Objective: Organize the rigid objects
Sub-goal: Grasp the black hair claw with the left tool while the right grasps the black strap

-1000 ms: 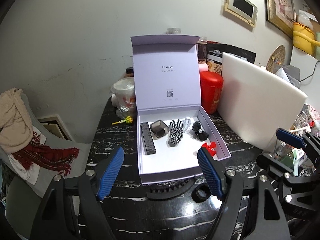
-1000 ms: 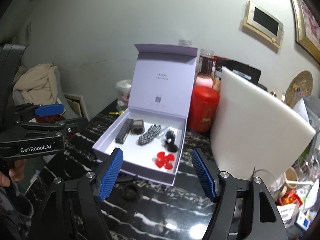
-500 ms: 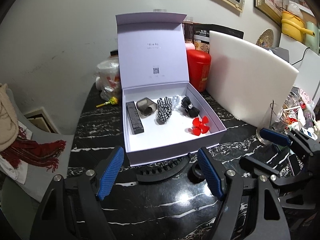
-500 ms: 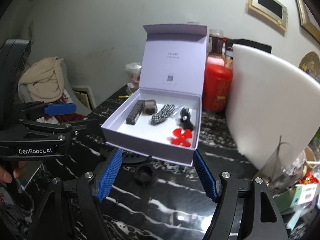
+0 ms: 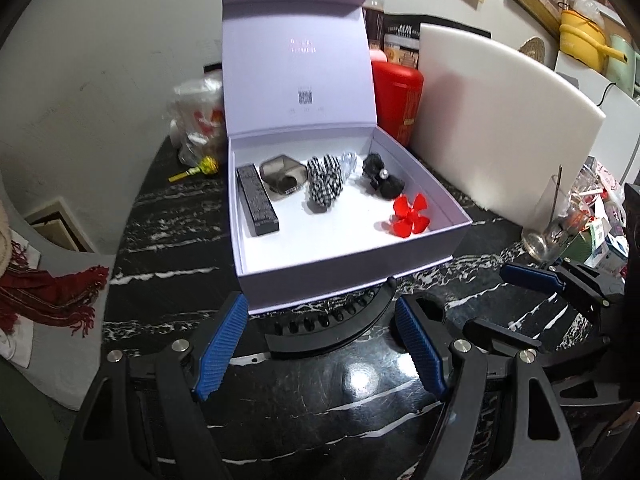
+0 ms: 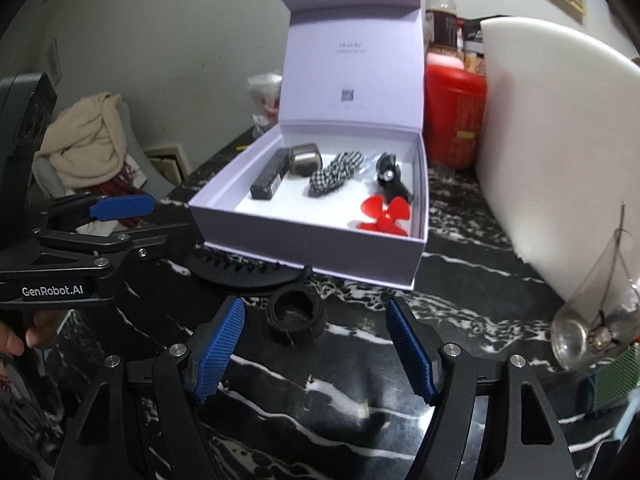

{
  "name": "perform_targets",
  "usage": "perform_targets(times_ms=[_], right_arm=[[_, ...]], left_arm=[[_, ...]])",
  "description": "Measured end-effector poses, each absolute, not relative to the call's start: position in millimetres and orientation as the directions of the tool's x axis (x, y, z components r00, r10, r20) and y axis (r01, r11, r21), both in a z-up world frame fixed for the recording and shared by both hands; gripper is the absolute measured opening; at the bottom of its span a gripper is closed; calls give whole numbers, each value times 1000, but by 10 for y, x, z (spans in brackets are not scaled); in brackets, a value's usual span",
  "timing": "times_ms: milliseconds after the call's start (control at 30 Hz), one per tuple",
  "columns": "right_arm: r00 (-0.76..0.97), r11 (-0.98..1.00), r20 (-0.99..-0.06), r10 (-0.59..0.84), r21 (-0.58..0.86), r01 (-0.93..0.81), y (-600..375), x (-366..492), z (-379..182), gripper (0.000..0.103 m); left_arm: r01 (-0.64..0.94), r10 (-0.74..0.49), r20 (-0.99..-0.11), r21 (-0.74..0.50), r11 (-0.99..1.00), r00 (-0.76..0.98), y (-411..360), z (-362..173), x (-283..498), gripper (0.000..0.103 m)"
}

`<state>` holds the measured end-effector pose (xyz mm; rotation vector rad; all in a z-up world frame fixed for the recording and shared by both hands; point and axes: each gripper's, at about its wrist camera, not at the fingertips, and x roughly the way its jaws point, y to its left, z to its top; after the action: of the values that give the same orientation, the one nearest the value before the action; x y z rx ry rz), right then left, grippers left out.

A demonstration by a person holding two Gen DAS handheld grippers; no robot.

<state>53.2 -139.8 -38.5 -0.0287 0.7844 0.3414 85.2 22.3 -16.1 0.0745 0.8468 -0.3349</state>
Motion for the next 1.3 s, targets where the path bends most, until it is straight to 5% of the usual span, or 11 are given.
perform_targets(times_ms=[567,933,1167,1300], right_arm=[[547,929,-785,293,99,-355,-1214,848,-811,74],[537,933,-790,296,119,-339,-1366,867,-835,47],[541,939,-788,293,130,-319,-1438,812,-837,41],[551,941,-782,292,132,-311,-1466,798,-830,37]], left_arm=[[369,-278,-822,-89,925,497,194,-641,1212,76],[416,-385,-813,-198,888,436,131,-708,1367,76],[446,-376,-812,-162,880,446,37,-715,1301,76],[478,-339,-817,-89,874,467,-76,-726,1184,66]])
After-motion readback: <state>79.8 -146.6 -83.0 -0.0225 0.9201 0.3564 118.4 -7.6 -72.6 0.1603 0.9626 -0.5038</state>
